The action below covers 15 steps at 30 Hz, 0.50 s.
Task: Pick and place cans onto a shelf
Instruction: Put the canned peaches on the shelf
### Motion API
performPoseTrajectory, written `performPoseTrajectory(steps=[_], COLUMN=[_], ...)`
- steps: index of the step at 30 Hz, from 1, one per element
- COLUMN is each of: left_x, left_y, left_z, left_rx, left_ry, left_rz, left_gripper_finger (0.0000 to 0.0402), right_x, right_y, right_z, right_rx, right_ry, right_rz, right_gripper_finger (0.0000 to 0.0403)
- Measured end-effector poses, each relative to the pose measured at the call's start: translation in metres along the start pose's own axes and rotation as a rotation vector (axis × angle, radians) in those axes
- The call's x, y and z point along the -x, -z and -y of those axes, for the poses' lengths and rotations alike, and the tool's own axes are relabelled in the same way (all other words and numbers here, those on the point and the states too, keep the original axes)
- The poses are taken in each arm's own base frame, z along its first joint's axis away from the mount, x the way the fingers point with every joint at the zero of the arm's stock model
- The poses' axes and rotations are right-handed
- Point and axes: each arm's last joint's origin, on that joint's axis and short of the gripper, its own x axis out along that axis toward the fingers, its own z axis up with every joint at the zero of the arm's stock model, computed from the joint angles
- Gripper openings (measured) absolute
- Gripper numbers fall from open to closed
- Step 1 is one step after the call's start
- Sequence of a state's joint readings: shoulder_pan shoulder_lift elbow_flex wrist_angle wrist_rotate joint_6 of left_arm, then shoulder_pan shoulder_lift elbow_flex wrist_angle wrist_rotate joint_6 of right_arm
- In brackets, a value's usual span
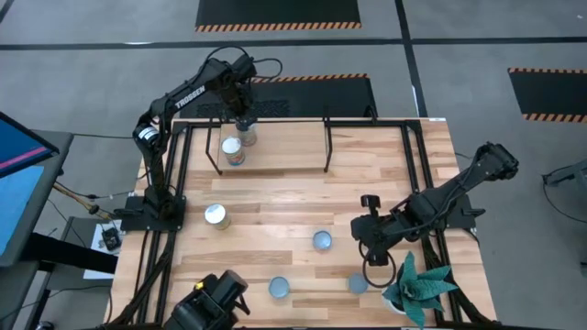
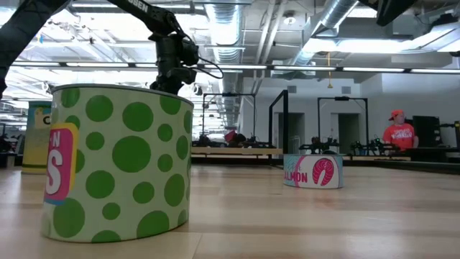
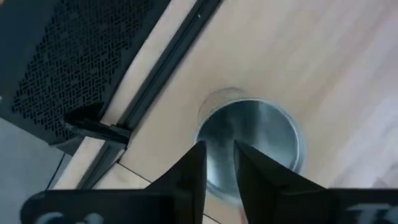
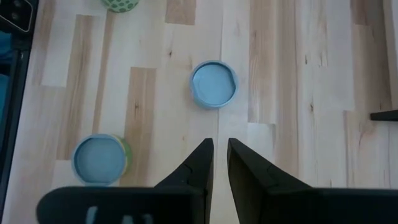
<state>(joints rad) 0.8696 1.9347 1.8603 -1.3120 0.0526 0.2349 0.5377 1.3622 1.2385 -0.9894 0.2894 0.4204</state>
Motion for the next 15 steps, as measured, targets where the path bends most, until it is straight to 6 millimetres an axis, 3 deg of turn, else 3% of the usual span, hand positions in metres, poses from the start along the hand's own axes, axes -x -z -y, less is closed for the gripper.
performPoseTrajectory(steps=[5, 9, 15], left_x=[0.001, 0.002, -0.001], left_y=[-0.01, -0.016, -0.015], left_z=[0.002, 0.021, 0.053], left_rx=[-0.046, -0.186, -0.454], left_ry=[0.095, 0.275, 0.151], left_rz=[0.119, 0.203, 0.112], left_gripper_finger=[0.008, 0.0076, 0.0065], right_x=[0.0, 0.0, 0.0], right_y=[0.0, 0.0, 0.0], right_z=[0.0, 0.0, 0.0], right_rx=[0.0, 0.0, -0.024], right_ry=[0.0, 0.0, 0.001], right_rz=[0.0, 0.0, 0.0], right_gripper_finger=[0.007, 0.007, 0.007])
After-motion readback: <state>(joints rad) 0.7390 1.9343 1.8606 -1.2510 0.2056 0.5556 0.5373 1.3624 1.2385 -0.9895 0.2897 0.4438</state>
